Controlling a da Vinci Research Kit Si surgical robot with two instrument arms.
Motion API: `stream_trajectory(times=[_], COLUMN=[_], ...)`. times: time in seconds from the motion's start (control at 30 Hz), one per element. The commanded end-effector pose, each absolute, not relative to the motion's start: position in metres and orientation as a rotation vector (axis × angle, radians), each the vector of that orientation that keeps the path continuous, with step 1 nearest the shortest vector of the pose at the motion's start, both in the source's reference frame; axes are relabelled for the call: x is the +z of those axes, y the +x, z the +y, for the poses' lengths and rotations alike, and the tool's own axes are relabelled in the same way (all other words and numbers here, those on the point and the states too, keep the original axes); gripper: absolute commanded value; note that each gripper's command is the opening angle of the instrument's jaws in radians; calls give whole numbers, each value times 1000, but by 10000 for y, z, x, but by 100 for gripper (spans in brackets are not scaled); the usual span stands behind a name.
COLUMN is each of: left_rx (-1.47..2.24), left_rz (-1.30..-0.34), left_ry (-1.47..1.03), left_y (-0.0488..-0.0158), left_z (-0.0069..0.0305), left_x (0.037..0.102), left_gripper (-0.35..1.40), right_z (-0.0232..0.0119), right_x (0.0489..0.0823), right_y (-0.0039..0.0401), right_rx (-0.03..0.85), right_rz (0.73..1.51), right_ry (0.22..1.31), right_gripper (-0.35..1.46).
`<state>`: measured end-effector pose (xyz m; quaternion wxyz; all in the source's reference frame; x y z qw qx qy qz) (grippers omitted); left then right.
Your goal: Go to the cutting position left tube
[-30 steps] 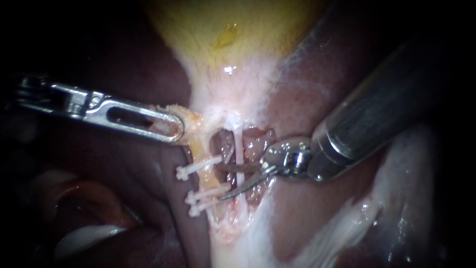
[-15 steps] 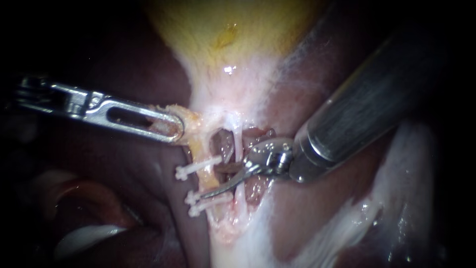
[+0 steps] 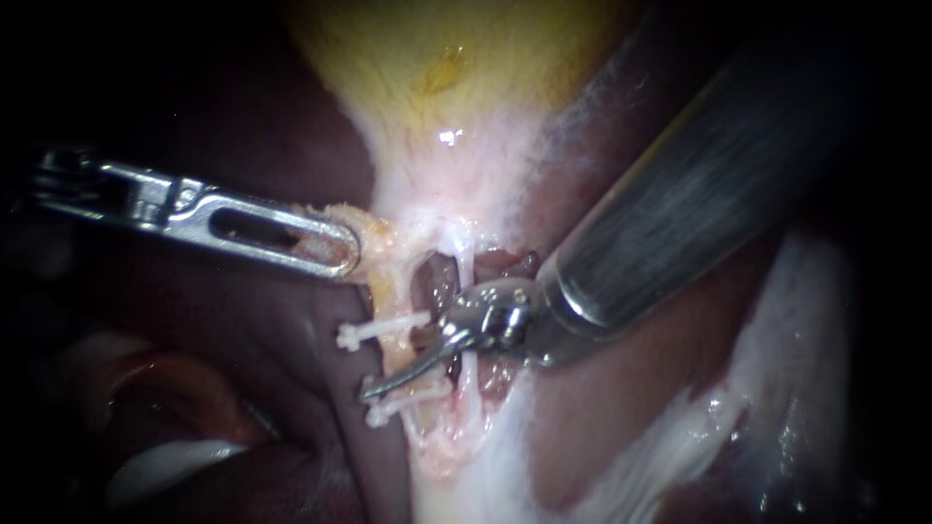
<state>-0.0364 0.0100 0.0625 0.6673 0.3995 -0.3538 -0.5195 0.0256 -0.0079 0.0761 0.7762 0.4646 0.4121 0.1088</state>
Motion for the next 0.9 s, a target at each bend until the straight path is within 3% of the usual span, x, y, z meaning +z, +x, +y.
stream_trajectory(times=[0.03, 0.4, 0.9], left_rx=[-1172, -1173, -1173], left_rz=[-798, -798, -798], left_ry=[901, 901, 901], left_y=[-364, -365, -366], left_z=[100, 100, 100], left_x=[625, 625, 625], left_gripper=[-35, -35, -35], right_z=[-81, -75, -74], right_x=[762, 765, 767], right_y=[257, 272, 274], right_rx=[242, 303, 314], right_rz=[900, 1015, 1023], right_ry=[1012, 1023, 1026], right_gripper=[133, 136, 136])
